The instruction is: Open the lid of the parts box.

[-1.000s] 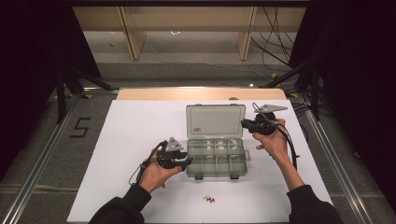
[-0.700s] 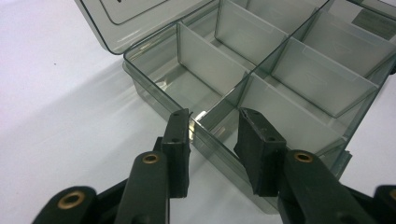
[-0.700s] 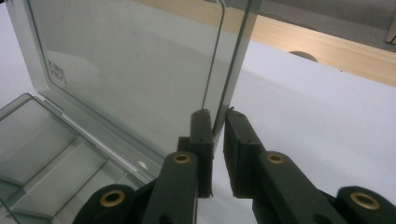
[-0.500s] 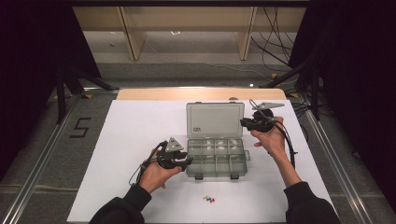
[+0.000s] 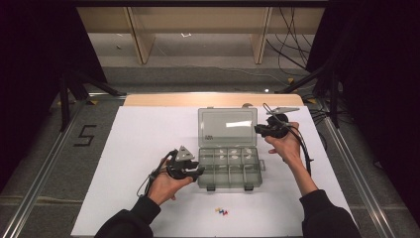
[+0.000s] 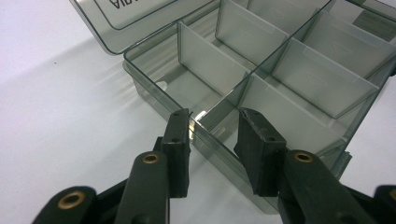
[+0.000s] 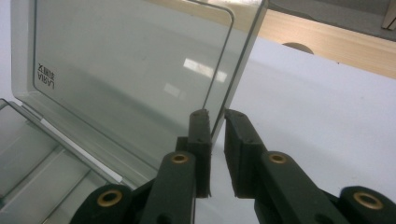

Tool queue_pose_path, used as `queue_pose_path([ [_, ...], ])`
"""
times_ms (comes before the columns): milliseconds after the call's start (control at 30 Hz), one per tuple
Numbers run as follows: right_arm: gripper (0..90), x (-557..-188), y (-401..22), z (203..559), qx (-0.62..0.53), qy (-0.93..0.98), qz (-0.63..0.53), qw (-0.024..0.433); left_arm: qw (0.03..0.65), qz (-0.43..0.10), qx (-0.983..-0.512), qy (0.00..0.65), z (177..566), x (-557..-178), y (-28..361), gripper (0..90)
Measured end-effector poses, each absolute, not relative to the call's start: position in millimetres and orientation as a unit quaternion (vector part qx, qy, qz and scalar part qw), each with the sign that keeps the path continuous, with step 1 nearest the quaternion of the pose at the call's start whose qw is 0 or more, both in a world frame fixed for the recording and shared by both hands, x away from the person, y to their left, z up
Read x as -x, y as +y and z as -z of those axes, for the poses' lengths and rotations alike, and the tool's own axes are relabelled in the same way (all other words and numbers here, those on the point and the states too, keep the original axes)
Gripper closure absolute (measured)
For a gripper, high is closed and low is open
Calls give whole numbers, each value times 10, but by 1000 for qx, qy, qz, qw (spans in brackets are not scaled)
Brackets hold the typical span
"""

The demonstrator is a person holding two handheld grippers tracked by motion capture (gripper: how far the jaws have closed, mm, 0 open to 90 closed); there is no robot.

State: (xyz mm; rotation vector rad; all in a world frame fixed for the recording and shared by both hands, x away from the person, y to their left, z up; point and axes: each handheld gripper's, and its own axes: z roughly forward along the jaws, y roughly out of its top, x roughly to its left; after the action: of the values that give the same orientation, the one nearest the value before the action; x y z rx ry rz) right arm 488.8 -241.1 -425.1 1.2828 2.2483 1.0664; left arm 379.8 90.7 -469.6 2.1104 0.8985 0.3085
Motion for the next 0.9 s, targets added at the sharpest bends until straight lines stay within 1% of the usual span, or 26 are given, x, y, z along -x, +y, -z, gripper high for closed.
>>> queue_pose_path([
  [33, 821, -4905, -2424, 4256, -444, 795, -375, 176, 402, -122, -835, 356, 4696, -3798, 906, 646],
  [67, 845, -4909, -2425, 4256, -447, 794, -374, 174, 402, -120, -834, 358, 4697, -3796, 906, 647],
  [100, 841, -4904, -2417, 4246, -456, 789, -377, 164, 403, -120, -832, 362, 4698, -3791, 902, 647],
  [300, 816, -4896, -2392, 4244, -439, 792, -389, 170, 403, -118, -834, 357, 4698, -3799, 908, 645],
  [367, 802, -4864, -2367, 4222, -451, 787, -390, 160, 403, -118, -834, 357, 4699, -3799, 908, 644],
  [433, 764, -4852, -2363, 4213, -447, 788, -393, 158, 404, -118, -833, 358, 4702, -3797, 907, 642],
  [500, 707, -4839, -2366, 4194, -440, 790, -397, 160, 408, -116, -830, 362, 4705, -3793, 898, 639],
  [533, 668, -4813, -2356, 4178, -445, 785, -402, 158, 403, -117, -834, 358, 4700, -3798, 909, 639],
  [667, 521, -4739, -2334, 4118, -412, 790, -420, 172, 407, -106, -831, 365, 4699, -3811, 910, 636],
  [733, 466, -4677, -2302, 4087, -400, 797, -421, 166, 405, -102, -834, 362, 4698, -3828, 920, 624],
  [833, 407, -4589, -2248, 4038, -379, 809, -419, 163, 407, -105, -830, 368, 4690, -3828, 924, 548],
  [900, 397, -4523, -2200, 4003, -363, 815, -421, 161, 420, -110, -821, 369, 4659, -3824, 945, 462],
])
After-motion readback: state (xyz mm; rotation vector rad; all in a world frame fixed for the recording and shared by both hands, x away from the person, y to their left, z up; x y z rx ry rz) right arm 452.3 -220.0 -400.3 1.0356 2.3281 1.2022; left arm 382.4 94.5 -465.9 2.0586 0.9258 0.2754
